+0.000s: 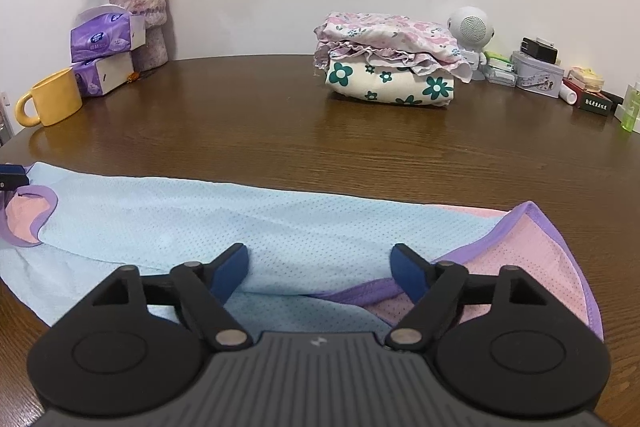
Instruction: Fold clothes
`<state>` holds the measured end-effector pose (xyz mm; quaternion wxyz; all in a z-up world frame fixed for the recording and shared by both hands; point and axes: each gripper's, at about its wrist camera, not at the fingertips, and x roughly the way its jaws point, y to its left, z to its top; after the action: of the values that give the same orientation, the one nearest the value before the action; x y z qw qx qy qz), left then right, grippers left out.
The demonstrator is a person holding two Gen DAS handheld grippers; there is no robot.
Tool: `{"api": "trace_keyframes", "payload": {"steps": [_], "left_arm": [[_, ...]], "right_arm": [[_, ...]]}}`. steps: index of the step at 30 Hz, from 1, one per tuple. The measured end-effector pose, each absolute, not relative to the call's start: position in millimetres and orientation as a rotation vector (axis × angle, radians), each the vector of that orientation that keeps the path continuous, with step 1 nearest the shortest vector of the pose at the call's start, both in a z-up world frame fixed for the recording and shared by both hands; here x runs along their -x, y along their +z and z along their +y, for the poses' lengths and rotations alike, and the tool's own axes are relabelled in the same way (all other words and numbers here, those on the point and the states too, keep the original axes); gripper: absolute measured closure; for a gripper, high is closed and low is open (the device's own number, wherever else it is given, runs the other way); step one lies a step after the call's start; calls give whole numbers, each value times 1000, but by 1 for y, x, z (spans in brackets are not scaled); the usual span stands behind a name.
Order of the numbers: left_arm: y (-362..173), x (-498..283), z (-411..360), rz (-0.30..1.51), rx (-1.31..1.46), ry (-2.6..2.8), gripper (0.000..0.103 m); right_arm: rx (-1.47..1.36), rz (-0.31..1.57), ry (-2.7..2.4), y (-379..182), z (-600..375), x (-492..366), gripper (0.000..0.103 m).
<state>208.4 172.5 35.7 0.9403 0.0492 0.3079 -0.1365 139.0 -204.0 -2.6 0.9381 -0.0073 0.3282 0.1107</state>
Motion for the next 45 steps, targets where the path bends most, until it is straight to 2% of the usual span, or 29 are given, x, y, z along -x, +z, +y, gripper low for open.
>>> {"api": "trace_keyframes", "payload": {"steps": [16, 31, 45], "left_arm": [[36, -208, 173, 628, -96, -281, 73], [36, -208, 173, 628, -96, -280, 73], [36, -208, 173, 628, -97, -280, 73]], "right_arm": [[15, 670, 228, -2, -203, -139, 7], [15, 670, 229, -2, -201, -138, 1], [15, 669, 231, -2, -200, -138, 1]]}}
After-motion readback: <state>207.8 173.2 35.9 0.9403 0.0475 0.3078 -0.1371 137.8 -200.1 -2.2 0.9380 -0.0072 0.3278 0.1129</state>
